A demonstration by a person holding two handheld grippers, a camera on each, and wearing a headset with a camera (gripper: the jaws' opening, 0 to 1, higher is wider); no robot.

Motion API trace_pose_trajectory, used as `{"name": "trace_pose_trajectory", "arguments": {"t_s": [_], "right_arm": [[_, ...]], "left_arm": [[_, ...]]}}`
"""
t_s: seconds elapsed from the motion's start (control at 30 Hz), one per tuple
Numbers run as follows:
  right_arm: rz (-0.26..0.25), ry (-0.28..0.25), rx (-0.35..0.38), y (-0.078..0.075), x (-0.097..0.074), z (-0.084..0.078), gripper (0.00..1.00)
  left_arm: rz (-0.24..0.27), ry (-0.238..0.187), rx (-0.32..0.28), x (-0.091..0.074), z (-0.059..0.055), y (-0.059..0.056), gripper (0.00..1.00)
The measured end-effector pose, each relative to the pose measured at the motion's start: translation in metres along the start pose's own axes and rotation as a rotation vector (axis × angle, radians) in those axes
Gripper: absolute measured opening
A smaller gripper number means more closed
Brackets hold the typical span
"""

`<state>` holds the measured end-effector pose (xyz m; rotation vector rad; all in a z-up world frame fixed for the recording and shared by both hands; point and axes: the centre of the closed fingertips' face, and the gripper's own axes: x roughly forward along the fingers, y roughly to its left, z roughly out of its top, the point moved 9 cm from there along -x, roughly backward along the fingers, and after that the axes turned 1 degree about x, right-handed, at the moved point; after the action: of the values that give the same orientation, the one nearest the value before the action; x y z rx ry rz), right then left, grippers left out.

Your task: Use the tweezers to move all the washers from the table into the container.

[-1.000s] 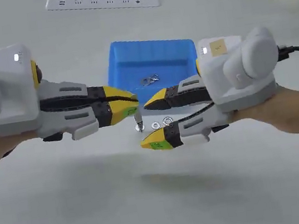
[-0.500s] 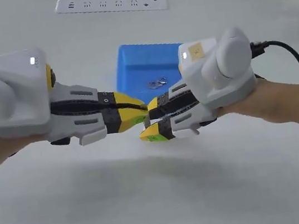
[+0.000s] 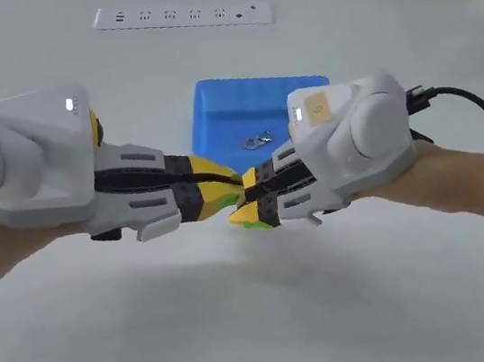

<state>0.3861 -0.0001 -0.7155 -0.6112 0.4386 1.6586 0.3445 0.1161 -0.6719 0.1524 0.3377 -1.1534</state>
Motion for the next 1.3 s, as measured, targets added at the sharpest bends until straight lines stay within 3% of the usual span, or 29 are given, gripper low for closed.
{"name": "trace_pose_trajectory", "arguments": {"t_s": [0.4,0.5,0.87,1.3], "right_arm": [[-0.028,-0.022,0.02,0.001,0.0,-0.002,0.09],[-0.031,-0.026,0.027,0.001,0.0,-0.002,0.09],[-0.056,-0.052,0.049,-0.001,-0.007,0.006,0.09],[-0.113,-0.087,0.063,-0.008,-0.045,0.027,0.09]], "left_arm": [[0.022,0.004,-0.045,-0.004,-0.001,0.002,0.08],[0.028,0.008,-0.06,-0.006,0.0,0.0,0.17],[0.097,0.008,-0.07,-0.023,0.004,-0.01,0.32],[0.205,-0.039,-0.145,-0.043,-0.004,-0.032,0.64]]}}
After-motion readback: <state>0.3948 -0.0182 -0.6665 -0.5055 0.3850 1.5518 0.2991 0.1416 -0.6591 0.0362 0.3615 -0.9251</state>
